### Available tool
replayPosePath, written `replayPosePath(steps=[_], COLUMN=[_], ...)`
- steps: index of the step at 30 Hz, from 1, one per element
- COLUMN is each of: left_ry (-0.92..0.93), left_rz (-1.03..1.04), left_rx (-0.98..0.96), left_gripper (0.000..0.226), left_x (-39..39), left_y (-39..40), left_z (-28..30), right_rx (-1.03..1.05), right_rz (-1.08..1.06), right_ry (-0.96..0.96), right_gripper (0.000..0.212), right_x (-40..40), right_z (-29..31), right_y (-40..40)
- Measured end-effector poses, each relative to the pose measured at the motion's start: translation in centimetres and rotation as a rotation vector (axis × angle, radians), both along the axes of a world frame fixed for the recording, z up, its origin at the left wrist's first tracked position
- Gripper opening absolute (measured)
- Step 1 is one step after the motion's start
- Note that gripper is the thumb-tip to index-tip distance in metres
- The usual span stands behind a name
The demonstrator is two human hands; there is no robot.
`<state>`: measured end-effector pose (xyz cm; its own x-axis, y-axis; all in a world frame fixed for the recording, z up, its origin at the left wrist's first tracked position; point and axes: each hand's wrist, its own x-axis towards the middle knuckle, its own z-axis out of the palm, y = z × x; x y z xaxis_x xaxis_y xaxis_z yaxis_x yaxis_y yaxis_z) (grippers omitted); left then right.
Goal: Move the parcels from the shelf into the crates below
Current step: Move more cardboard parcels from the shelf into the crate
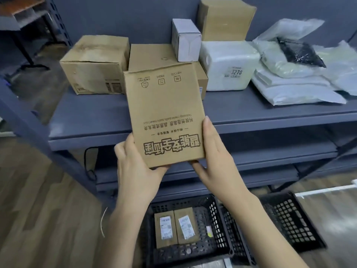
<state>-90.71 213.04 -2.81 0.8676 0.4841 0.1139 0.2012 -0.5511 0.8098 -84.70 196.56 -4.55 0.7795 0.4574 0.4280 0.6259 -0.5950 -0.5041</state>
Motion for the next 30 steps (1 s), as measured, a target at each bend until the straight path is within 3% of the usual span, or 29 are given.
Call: replayPosePath(steps=[8, 13, 17, 23, 27, 30], left_ry=[0.091, 0.108, 0.12, 0.181, 0.156, 0.122], left_rz=[-0.302, -0.276, -0.237, -0.33, -0.358, -0.352], left_rx=[-0.222, -0.377, -0.54, -0.784, -0.653, -0.302], left_gripper=[0.114, 0.084, 0.1, 0.083, 0.07, 0.066], left_x=[-1.4, -1.9, -2.5, -3.4, -4.0, -4.5], left_y=[-1.3, -1.4, -1.5, -1.1, -0.7, -1.0], left_z=[-0.6, -2.0, -3.3, -4.7, -4.8, -4.0], right_rx=[0.033, 0.013, -0.044, -0.101, -0.174, -0.259], right_rz=[-0.109, -0.146, -0.149, -0.211, -0.226, -0.209], right_ry=[-0.007, 0.04, 0.071, 0.189, 0.28, 0.289], right_gripper=[0.097, 0.097, 0.094, 0.092, 0.086, 0.086], right_x=[-3.0, -4.7, -6.1, -8.7, -9.6, -9.4], right_z=[-2.7, -3.7, -5.0, -6.3, -6.0, -5.5], right_y=[-3.1, -4.8, -5.7, -5.4, -5.3, -5.8])
